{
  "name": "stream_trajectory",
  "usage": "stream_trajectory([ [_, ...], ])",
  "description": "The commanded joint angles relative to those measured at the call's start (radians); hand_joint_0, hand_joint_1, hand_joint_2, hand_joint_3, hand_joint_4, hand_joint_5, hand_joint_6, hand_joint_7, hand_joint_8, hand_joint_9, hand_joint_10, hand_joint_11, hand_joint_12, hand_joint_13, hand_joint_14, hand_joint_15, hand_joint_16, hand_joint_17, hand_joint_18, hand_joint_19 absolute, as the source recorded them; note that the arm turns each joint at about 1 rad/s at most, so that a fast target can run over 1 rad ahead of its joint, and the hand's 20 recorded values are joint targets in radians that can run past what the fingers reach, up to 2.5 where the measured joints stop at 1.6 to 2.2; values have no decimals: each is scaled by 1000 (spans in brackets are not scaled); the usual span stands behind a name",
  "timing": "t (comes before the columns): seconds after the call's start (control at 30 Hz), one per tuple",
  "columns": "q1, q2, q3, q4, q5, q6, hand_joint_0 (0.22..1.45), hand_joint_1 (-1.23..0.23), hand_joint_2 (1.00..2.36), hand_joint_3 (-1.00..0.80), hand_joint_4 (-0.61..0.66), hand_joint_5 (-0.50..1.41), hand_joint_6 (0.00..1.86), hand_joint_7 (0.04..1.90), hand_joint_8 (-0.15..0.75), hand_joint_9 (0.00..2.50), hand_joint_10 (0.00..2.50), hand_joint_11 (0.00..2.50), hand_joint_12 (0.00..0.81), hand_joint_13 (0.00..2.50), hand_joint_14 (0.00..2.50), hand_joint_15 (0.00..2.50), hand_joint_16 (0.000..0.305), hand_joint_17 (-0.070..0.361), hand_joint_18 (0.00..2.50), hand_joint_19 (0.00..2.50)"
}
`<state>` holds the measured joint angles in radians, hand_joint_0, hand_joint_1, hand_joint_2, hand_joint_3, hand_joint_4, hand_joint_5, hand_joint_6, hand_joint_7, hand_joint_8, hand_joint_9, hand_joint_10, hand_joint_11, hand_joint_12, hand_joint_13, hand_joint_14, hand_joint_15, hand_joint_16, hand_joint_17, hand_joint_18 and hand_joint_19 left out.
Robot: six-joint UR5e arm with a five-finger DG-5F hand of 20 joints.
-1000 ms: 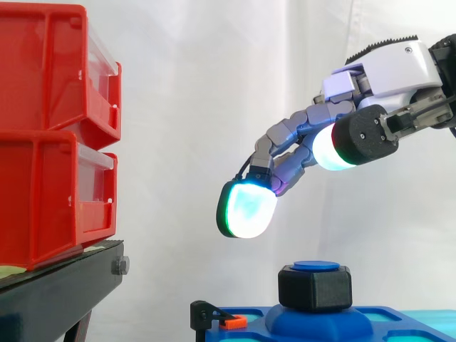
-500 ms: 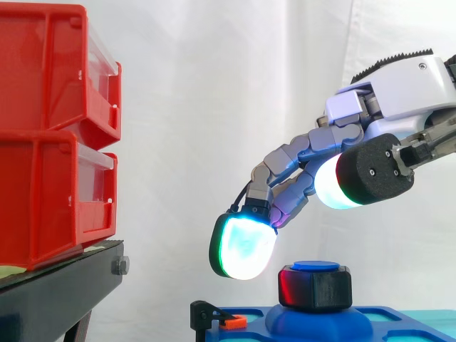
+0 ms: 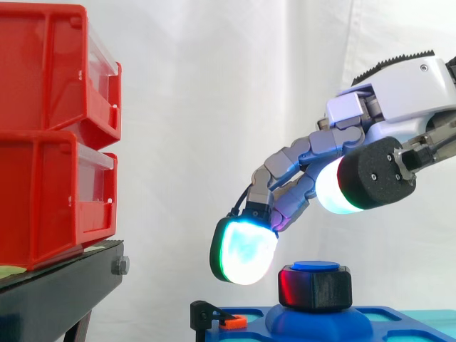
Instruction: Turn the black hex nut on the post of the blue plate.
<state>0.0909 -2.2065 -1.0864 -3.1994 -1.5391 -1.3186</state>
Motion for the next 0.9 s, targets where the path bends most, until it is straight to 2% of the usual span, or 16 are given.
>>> stream_trajectory([
  [0.0,0,-1,-12,4,1,1,521,-319,1000,-500,271,-185,502,760,269,451,0,0,224,341,1,56,20,45,14,291],
  [0.1,-8,1,-18,4,-7,2,522,-318,1000,-500,271,-185,502,762,268,451,0,0,223,347,1,58,20,44,11,291],
  [0.47,-14,1,-18,1,-13,1,522,-316,1000,-500,283,-178,503,799,265,455,0,0,219,355,1,60,18,41,3,293],
  [0.73,-26,1,-18,1,-30,-1,523,-315,1000,-500,281,-178,503,810,264,459,0,0,218,362,2,58,17,39,7,290],
  [0.87,-39,1,-18,4,-45,-2,524,-315,1000,-500,280,-177,503,821,263,461,0,0,216,365,2,62,17,38,8,290],
])
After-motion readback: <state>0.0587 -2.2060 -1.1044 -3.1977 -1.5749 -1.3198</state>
